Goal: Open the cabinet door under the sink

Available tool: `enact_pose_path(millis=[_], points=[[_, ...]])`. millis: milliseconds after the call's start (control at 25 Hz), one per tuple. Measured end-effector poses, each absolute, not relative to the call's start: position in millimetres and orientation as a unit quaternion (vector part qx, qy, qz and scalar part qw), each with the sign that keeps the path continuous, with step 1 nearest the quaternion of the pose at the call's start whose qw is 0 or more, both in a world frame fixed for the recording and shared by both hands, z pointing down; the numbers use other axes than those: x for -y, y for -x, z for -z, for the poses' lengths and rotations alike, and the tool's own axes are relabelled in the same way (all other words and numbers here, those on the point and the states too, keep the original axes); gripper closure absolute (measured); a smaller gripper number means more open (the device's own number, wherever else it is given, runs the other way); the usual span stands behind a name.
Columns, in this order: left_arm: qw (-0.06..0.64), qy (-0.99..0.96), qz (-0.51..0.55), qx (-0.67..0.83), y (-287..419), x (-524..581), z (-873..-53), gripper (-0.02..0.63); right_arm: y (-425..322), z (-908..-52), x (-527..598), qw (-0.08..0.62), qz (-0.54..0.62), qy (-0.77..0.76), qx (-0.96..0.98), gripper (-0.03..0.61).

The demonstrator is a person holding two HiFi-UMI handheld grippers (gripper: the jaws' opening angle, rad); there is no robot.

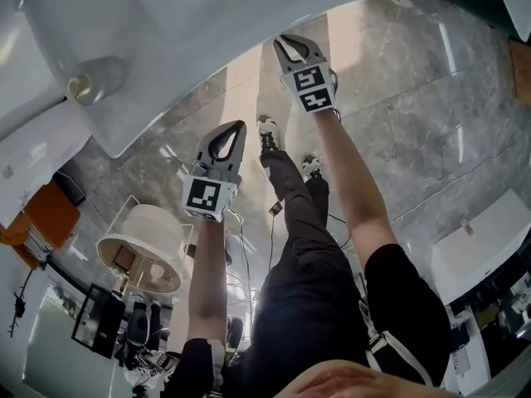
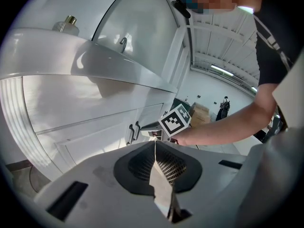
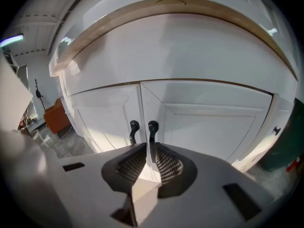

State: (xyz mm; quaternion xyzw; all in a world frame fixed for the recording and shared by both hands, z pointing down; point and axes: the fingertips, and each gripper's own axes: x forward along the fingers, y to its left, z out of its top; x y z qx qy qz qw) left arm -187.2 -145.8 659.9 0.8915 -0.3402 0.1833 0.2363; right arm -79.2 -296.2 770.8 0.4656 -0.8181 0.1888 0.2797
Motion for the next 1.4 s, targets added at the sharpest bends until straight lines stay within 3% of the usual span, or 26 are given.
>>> enact_pose_path(millis=[680,1400], points=[[0.245,-0.892,-0.173,0.34,184,160,-666,0.597,94,-778,319,0.285,-0.172,-0.443,0.833,0.483],[0.255,-0.891,-0.193,0.322,130,112,-689,0.597,39,-778,237,0.258,-0.165,-0.458,0.834,0.485]])
